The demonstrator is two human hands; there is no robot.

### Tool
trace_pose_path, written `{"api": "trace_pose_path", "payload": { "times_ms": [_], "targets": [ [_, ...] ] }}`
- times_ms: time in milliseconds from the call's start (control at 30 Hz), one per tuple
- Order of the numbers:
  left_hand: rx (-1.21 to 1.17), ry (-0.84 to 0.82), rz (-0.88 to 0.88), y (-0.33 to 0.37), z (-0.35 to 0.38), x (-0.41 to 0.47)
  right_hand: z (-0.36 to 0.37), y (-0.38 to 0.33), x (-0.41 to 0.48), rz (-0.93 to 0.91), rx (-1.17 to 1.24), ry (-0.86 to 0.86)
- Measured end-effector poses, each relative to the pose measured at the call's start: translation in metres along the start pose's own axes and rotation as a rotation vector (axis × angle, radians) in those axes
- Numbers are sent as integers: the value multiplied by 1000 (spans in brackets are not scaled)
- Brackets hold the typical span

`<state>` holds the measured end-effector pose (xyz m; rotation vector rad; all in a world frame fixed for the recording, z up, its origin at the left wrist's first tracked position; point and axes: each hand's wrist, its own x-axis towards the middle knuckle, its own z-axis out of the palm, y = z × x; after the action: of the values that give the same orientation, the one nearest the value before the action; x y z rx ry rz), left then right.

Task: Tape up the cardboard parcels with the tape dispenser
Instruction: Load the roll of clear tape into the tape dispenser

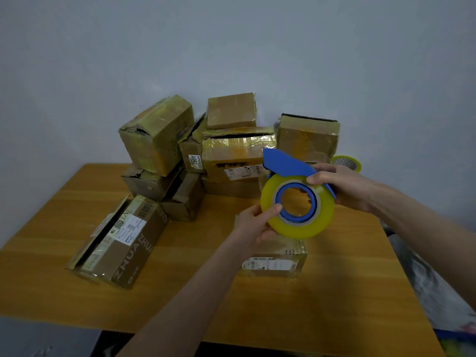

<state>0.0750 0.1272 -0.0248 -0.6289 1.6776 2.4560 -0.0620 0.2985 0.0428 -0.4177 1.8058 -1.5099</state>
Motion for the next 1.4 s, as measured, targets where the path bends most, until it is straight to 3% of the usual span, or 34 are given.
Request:
{"api": "trace_pose_path", "payload": {
  "times_ms": [500, 867, 1400],
  "targets": [
    [73, -21, 71, 4, -9, -1, -2, 7, 1, -29, -62, 45],
    [28, -33, 158, 1, -9, -3, -1, 9, 2, -1, 19, 59],
    [134, 18, 144, 0, -8, -2, -17, -24, -5, -75, -316, 138]
  ]
}}
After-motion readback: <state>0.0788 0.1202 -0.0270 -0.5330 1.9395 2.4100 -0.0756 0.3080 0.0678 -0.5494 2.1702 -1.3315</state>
